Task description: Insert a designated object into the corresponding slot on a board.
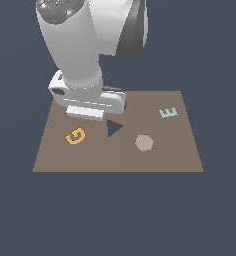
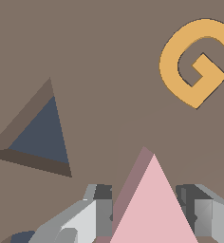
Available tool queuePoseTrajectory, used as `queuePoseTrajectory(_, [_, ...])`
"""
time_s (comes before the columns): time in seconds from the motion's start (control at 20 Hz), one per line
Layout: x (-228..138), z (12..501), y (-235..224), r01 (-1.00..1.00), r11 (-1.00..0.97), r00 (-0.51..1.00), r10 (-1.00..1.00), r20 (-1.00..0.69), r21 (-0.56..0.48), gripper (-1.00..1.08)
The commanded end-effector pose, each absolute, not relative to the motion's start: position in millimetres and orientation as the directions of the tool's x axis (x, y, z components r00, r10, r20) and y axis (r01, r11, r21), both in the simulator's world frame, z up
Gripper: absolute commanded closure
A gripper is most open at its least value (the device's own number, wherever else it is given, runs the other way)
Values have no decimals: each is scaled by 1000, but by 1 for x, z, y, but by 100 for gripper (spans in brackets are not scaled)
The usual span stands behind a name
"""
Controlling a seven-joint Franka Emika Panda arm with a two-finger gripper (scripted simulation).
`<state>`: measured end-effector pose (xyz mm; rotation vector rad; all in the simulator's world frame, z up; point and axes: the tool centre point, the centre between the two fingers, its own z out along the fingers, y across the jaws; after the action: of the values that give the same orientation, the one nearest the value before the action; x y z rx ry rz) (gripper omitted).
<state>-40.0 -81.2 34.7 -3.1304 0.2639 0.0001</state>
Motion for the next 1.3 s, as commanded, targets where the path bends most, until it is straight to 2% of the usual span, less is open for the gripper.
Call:
queuePoseTrajectory(0.0, [-31, 36, -67, -215, -977, 977, -215, 0, 0, 108])
queuePoseTrajectory(0.65, [9, 40, -24, -379, -925, 925, -379, 0, 0, 108])
queuePoseTrajectory(1.25, [16, 34, -20, -401, -916, 916, -401, -1, 0, 108])
